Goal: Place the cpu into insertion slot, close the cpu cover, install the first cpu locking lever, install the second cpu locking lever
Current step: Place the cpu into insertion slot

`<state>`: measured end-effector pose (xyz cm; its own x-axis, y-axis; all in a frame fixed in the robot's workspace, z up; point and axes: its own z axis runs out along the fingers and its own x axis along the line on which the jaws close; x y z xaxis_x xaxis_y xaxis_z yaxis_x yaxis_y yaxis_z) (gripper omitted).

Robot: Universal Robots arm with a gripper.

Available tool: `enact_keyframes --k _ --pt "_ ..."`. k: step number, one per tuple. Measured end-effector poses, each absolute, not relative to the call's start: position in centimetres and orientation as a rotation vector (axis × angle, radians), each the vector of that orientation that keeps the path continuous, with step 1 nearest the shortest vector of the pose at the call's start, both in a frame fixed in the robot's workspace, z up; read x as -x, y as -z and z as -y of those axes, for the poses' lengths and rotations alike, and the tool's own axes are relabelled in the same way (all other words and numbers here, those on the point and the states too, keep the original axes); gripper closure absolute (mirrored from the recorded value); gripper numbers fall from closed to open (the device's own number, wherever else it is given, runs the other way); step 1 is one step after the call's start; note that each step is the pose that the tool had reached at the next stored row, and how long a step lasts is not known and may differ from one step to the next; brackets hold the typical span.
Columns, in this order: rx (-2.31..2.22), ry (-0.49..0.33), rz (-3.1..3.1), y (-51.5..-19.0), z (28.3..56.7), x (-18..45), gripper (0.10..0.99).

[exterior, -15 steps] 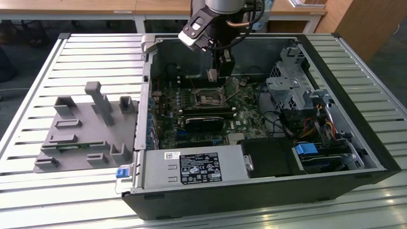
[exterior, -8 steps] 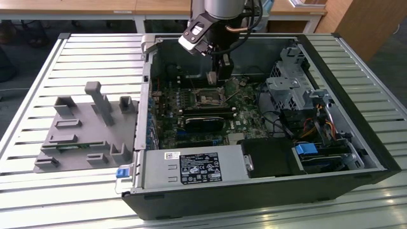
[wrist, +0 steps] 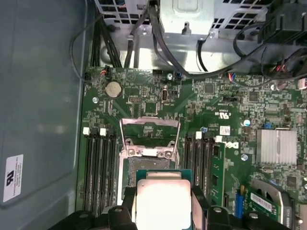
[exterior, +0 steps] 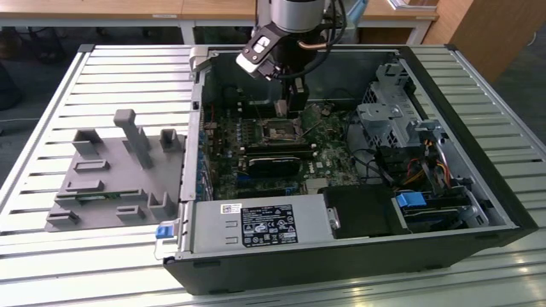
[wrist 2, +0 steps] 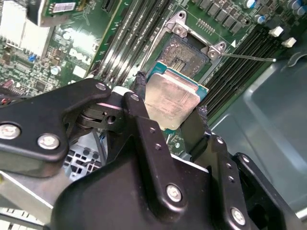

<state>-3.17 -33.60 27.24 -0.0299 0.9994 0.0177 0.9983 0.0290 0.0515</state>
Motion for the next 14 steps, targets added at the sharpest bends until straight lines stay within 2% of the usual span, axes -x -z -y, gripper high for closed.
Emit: enact_keyframes --k 14 --pt "-2.172 -0.077 -2.236 -26.51 33.51 3.17 0.545"
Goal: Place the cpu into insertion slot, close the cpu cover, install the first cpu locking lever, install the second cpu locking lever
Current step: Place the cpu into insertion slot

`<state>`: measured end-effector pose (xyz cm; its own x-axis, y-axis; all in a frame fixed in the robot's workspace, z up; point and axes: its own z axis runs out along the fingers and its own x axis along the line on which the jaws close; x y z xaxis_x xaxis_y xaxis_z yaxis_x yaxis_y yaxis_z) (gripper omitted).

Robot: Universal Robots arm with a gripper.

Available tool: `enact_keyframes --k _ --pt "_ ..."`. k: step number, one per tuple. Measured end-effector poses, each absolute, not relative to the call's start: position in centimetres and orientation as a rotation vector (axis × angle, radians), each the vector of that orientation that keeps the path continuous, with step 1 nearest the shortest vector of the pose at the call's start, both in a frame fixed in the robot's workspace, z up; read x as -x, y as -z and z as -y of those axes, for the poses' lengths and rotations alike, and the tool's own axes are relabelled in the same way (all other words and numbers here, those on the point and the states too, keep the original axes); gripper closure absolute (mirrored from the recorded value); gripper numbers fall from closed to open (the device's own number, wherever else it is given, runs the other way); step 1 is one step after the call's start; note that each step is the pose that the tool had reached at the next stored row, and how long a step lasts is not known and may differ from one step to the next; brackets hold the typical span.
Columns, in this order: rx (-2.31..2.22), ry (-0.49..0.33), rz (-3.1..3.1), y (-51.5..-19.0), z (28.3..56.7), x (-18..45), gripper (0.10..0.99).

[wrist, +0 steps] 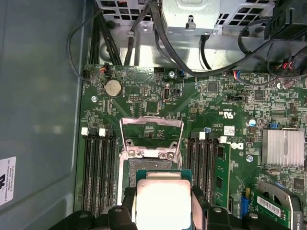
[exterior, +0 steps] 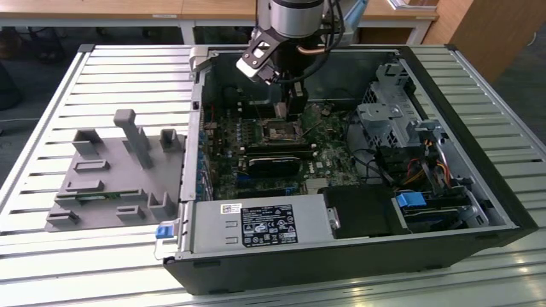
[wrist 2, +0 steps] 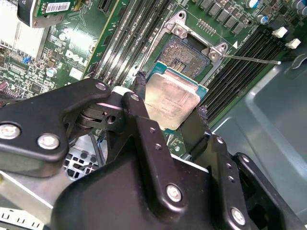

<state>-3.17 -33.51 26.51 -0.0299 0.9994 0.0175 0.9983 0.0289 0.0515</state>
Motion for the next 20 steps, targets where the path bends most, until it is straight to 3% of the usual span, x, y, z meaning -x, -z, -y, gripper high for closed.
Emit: enact_keyframes --k 20 --pt "-2.185 -0.077 -2.223 -24.4 32.9 3.6 0.545"
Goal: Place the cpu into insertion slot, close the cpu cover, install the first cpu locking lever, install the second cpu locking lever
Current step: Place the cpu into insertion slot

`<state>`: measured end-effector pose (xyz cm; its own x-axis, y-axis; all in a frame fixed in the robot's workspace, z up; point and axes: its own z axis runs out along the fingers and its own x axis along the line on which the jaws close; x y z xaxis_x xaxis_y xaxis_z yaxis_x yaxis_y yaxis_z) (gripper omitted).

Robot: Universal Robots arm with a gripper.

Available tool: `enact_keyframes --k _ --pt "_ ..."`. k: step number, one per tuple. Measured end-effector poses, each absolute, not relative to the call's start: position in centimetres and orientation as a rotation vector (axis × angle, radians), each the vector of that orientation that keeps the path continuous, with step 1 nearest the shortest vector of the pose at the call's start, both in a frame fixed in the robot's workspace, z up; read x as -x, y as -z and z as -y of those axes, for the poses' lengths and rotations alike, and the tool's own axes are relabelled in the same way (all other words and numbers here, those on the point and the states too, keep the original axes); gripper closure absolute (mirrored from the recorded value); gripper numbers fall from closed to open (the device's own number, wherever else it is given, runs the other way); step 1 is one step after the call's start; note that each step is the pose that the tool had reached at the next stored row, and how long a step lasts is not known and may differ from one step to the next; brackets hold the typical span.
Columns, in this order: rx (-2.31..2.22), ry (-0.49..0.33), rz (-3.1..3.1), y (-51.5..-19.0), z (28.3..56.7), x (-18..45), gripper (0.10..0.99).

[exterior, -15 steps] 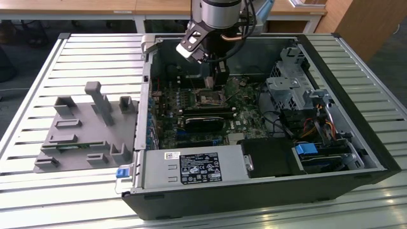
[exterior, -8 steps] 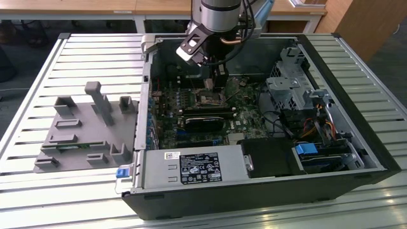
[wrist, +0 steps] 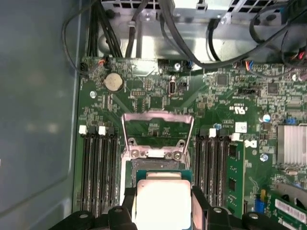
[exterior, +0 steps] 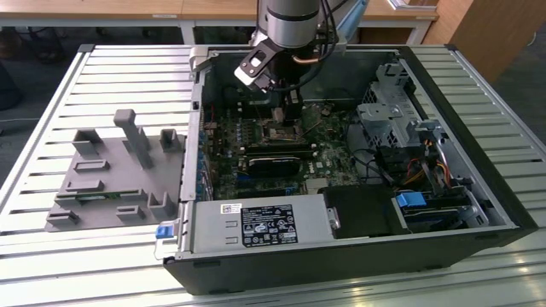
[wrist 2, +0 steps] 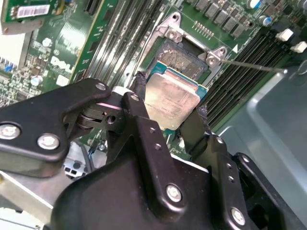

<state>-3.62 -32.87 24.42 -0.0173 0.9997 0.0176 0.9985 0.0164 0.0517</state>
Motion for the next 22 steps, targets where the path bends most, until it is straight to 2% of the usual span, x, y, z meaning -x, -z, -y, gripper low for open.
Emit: enact_keyframes --k 22 --pt "-2.189 -0.077 -2.219 -21.2 32.2 3.9 0.545"
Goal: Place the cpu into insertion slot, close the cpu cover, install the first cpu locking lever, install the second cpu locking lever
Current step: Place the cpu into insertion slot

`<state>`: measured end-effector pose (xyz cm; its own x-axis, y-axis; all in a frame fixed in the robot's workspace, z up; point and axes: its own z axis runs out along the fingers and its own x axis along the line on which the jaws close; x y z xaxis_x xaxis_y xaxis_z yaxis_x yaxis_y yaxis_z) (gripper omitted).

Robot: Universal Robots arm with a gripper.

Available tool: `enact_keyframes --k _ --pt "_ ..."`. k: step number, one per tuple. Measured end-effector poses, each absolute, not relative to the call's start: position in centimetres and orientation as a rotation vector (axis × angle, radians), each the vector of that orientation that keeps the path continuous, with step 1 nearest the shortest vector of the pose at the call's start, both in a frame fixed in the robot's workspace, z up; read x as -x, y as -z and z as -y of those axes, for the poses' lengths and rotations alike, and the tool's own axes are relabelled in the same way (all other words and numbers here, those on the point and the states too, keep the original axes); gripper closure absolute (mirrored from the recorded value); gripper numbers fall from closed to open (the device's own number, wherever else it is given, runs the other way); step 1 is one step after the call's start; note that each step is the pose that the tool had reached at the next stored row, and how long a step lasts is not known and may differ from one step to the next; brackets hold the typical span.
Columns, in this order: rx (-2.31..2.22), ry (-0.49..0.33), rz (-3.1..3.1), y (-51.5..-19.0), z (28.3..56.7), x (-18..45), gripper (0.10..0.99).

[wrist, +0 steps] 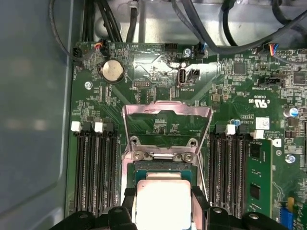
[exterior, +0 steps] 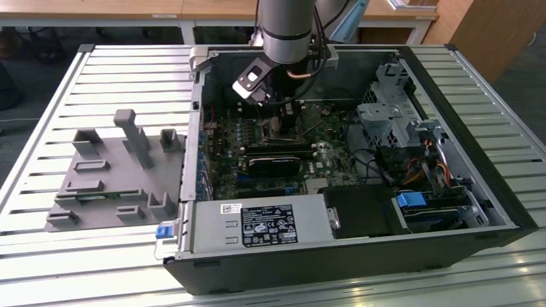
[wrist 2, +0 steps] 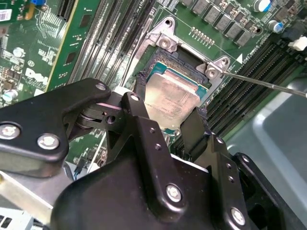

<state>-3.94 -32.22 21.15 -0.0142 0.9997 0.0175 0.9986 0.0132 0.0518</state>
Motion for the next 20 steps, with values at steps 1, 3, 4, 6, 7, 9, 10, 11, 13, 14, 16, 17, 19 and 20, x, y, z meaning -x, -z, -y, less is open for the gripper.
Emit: enact_keyframes --k 1,3,4,6,7,9,10,11,13,14,16,17,19,20 --pt "-2.189 -0.077 -2.219 -21.0 32.2 4.0 0.545" --pt "-2.19 -0.077 -2.218 -20.9 32.2 4.0 0.545" --pt "-2.195 -0.077 -2.213 -20.8 32.2 4.0 0.545" --pt "-2.204 -0.076 -2.203 -20.7 32.2 4.0 0.545" --pt "-2.207 -0.076 -2.2 -20.6 32.2 4.0 0.545" --pt "-2.209 -0.076 -2.198 -20.4 32.2 4.0 0.545" --pt "-2.212 -0.076 -2.195 -20.3 32.2 4.0 0.545" --pt "-2.217 -0.076 -2.19 -20.3 32.2 4.0 0.545" --pt "-2.229 -0.076 -2.177 -20.2 32.2 4.0 0.545" --pt "-2.232 -0.076 -2.174 -20.1 32.2 4.0 0.545" --pt "-2.232 -0.075 -2.173 -20.0 32.2 4.0 0.545" --pt "-2.232 -0.074 -2.172 -20.0 32.2 4.0 0.545" --pt "-2.23 -0.071 -2.171 -19.8 32.2 4.0 0.545" --pt "-2.23 -0.07 -2.171 -19.8 32.2 4.0 0.545"
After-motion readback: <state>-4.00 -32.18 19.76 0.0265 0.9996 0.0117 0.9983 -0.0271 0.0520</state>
